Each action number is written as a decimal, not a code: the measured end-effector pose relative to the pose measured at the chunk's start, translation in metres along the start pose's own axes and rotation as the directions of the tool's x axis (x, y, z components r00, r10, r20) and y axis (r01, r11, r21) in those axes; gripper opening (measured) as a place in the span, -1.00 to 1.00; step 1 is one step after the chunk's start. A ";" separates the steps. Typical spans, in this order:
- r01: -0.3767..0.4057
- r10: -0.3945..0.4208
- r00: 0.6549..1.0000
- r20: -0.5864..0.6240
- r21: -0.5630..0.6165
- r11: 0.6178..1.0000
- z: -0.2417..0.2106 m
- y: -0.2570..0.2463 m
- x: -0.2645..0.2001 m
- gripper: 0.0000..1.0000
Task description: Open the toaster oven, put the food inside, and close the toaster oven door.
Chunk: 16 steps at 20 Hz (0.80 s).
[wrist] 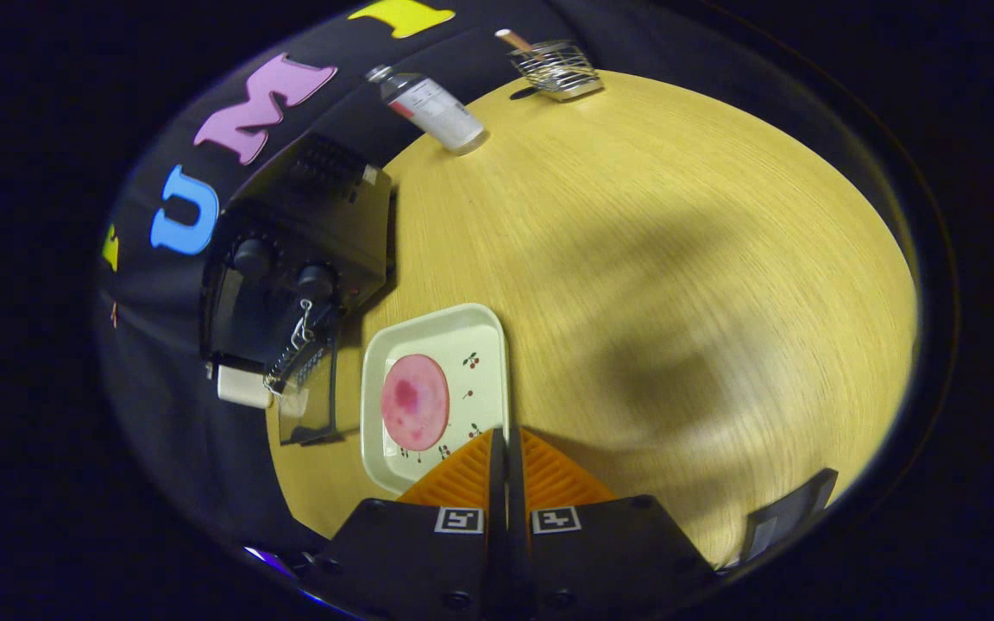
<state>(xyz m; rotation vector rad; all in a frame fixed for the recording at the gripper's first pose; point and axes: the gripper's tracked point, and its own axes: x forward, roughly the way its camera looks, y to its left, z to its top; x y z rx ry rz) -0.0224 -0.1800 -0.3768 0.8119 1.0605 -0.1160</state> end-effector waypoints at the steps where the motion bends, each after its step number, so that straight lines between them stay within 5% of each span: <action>1: -0.005 0.005 1.000 0.015 0.028 1.000 0.003 -0.001 -0.006 -0.88; 9: -0.042 0.009 0.984 0.177 0.181 0.983 0.022 0.008 -0.058 -0.88; 16: -0.117 0.040 0.962 0.270 0.276 0.954 -0.005 0.046 -0.108 -0.88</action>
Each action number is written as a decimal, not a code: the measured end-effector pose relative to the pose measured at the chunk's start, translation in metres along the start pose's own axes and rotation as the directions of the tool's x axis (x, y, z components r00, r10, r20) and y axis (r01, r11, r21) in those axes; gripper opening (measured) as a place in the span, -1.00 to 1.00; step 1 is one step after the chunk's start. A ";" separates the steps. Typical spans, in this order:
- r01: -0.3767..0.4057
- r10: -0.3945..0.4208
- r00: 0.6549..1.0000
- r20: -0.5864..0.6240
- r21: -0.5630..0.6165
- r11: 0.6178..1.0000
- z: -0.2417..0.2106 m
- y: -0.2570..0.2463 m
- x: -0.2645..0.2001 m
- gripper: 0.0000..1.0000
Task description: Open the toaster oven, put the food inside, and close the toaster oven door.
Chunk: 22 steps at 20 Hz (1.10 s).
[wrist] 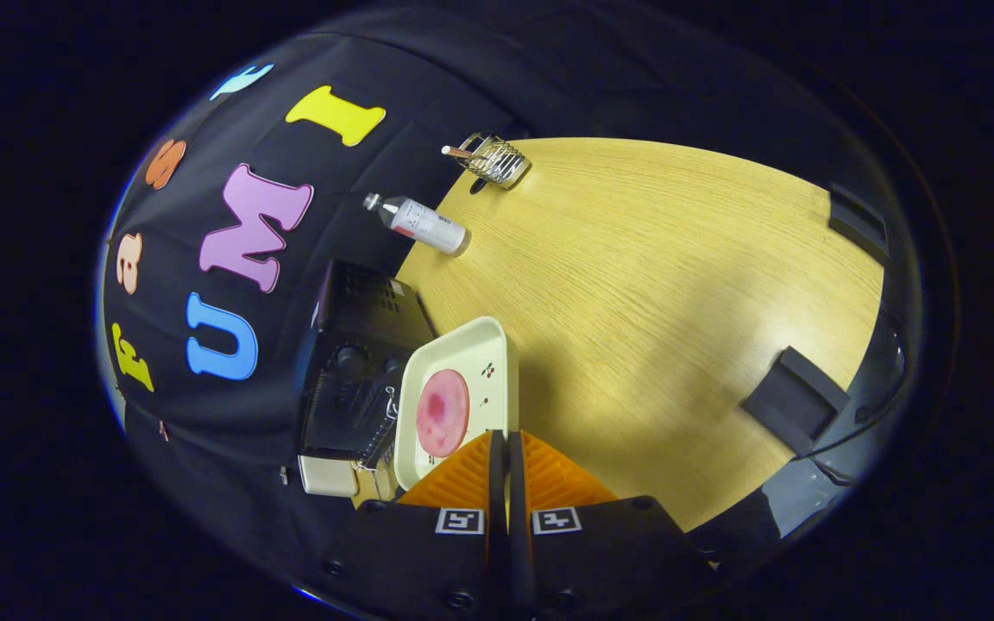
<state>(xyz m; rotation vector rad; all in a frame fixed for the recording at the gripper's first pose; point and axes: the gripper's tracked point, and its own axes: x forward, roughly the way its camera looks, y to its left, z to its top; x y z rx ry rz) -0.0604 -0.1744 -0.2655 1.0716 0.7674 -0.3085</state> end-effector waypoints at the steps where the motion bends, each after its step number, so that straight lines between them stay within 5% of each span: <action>1: -0.005 0.005 1.000 0.005 0.003 1.000 -0.007 0.006 -0.003 -0.88; 12: -0.119 0.119 0.993 0.012 -0.012 0.993 -0.065 0.102 0.023 -0.87; 22: -0.155 0.155 0.988 -0.014 -0.031 0.987 -0.107 0.165 0.102 -0.88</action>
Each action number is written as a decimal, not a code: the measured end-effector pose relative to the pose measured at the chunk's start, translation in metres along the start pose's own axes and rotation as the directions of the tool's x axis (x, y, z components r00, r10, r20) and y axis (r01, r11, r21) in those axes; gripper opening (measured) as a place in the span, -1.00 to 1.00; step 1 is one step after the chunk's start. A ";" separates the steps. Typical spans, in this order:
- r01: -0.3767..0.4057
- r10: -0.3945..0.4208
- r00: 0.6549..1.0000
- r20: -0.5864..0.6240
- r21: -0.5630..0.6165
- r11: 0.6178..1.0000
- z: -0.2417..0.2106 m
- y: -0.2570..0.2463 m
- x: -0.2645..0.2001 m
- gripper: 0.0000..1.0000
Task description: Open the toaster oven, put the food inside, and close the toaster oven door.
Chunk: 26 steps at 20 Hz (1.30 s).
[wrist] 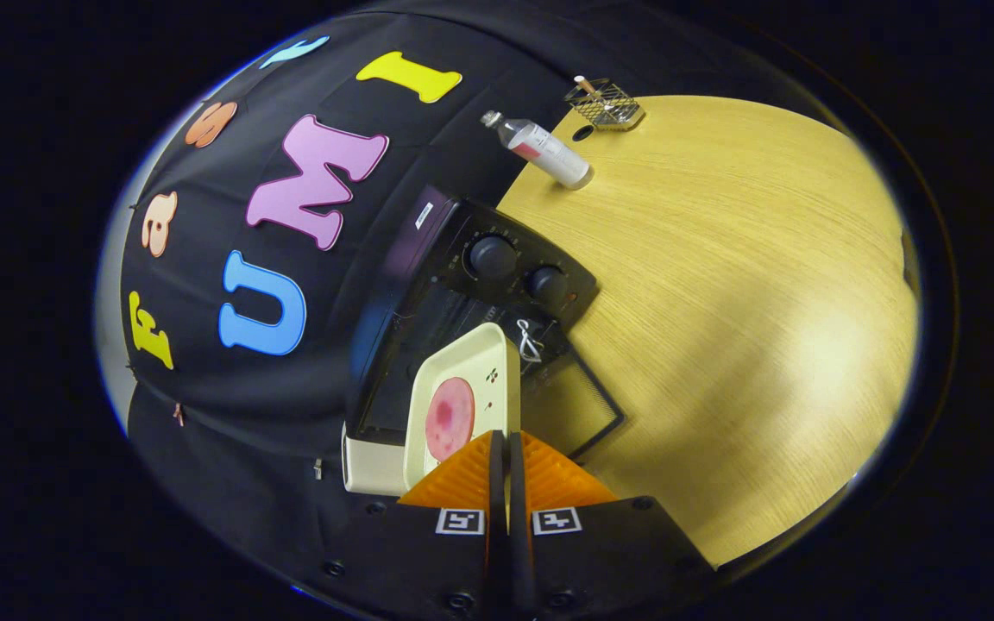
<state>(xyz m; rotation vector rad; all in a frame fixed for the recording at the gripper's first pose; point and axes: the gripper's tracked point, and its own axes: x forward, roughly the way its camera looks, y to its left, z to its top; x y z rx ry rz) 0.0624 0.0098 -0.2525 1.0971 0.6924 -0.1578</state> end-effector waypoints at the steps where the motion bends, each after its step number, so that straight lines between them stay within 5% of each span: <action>1: -0.007 0.007 1.000 0.009 0.007 1.000 0.002 0.004 0.010 -0.88; 15: -0.011 -0.004 0.991 0.133 0.115 0.993 0.011 0.027 0.127 -0.88; 26: 0.104 -0.125 0.951 0.281 0.091 0.990 0.025 0.021 0.132 -0.86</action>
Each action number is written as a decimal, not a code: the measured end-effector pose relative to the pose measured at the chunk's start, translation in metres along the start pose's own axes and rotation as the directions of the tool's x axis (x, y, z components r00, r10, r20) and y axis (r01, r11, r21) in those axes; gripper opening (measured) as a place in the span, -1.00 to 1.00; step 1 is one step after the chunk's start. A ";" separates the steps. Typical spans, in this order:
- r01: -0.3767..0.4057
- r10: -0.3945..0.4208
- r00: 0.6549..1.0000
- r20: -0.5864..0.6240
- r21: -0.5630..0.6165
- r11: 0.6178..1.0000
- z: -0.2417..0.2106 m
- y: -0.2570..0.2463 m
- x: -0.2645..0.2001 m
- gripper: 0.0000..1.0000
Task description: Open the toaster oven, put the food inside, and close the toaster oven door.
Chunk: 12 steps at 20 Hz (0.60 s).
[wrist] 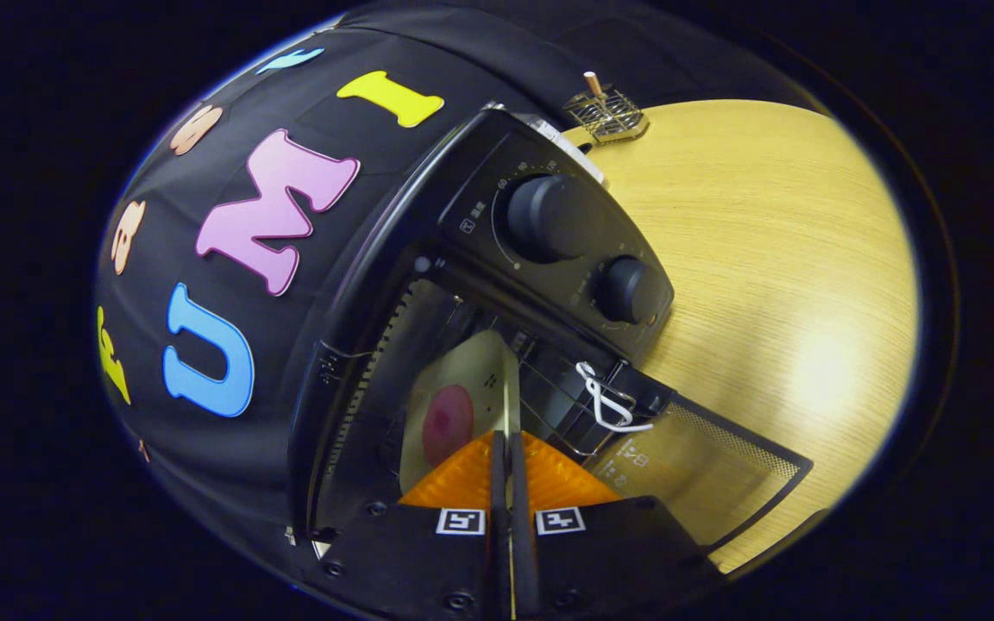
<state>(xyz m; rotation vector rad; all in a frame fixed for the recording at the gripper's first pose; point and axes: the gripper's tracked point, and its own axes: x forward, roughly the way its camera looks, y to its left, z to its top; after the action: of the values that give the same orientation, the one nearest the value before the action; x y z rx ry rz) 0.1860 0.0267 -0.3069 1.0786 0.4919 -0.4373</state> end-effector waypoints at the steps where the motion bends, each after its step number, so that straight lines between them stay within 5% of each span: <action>1: -0.022 0.022 1.000 0.010 0.004 1.000 0.000 0.006 0.000 -0.76; 2: -0.032 0.032 0.999 0.010 0.001 0.999 0.001 0.009 -0.003 -0.63; 4: -0.039 0.039 0.999 0.001 -0.039 0.998 -0.003 0.011 -0.011 0.17; 7: -0.018 0.018 1.000 0.008 -0.102 0.995 -0.004 0.005 -0.028 0.96; 12: -0.028 0.028 1.000 -0.002 -0.288 0.957 -0.015 0.002 -0.068 0.98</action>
<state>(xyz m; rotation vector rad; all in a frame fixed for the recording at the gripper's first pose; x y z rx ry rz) 0.1294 0.0479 -0.2718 0.8021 0.5199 -0.3296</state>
